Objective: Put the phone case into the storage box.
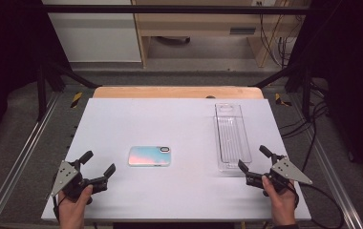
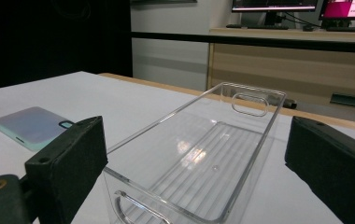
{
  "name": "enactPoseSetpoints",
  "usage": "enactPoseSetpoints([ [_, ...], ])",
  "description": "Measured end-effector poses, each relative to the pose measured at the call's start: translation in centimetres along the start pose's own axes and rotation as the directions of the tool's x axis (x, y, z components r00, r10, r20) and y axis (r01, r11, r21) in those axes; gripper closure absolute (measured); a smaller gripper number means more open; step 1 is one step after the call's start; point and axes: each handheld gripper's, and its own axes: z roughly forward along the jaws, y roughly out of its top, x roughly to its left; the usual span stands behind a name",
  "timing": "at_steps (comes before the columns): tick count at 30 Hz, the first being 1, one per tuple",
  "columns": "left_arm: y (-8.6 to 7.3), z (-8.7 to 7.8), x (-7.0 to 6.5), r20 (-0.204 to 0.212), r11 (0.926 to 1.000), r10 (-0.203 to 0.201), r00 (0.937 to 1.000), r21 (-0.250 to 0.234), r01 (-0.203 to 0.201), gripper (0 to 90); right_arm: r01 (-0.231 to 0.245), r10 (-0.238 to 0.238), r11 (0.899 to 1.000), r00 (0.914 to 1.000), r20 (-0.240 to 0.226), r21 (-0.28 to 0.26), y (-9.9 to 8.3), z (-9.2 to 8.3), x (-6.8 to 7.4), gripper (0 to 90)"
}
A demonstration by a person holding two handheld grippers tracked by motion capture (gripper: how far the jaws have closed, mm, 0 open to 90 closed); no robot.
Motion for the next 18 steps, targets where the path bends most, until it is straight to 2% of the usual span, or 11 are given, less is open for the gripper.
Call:
enactPoseSetpoints([
  [5,-0.1,0.5,-0.8,0.0,0.9992,-0.018,0.9998,0.035,0.018,2.5,0.003,-0.003,1.0,0.9999,0.014,0.014,-0.2,0.0,-0.1,5.7],
  [9,0.0,0.8,-1.8,0.008,0.9977,0.018,0.9998,0.065,-0.019,2.8,0.011,-0.012,1.0,0.9996,0.026,0.024,0.0,-0.2,0.2,5.6],
  [12,0.1,1.3,-2.0,-0.009,0.9943,0.022,0.9997,0.105,-0.021,4.0,0.008,-0.009,1.0,0.9989,0.047,0.024,-0.1,-0.2,0.1,5.0],
  [13,0.1,1.3,-2.0,-0.009,0.9943,0.022,0.9997,0.105,-0.021,4.7,0.008,-0.009,1.0,0.9989,0.047,0.024,-0.1,-0.2,0.1,5.0],
  [14,0.1,2.0,-2.1,-0.006,0.9894,0.01,0.9999,0.145,-0.009,5.8,0.001,-0.002,1.0,0.9989,0.048,0.023,-0.1,-0.3,0.2,4.7],
  [16,0.2,2.9,-2.3,0.014,0.9822,-0.003,0.9999,0.188,0.0,9.3,-0.001,0.0,1.0,0.999,0.045,0.019,-0.1,-0.4,0.2,4.5],
  [18,0.4,4.0,-2.5,0.035,0.9747,-0.001,0.9994,0.223,-0.006,13.0,0.0,-0.001,1.0,0.999,0.045,0.016,-0.1,-0.4,0.1,4.5],
])
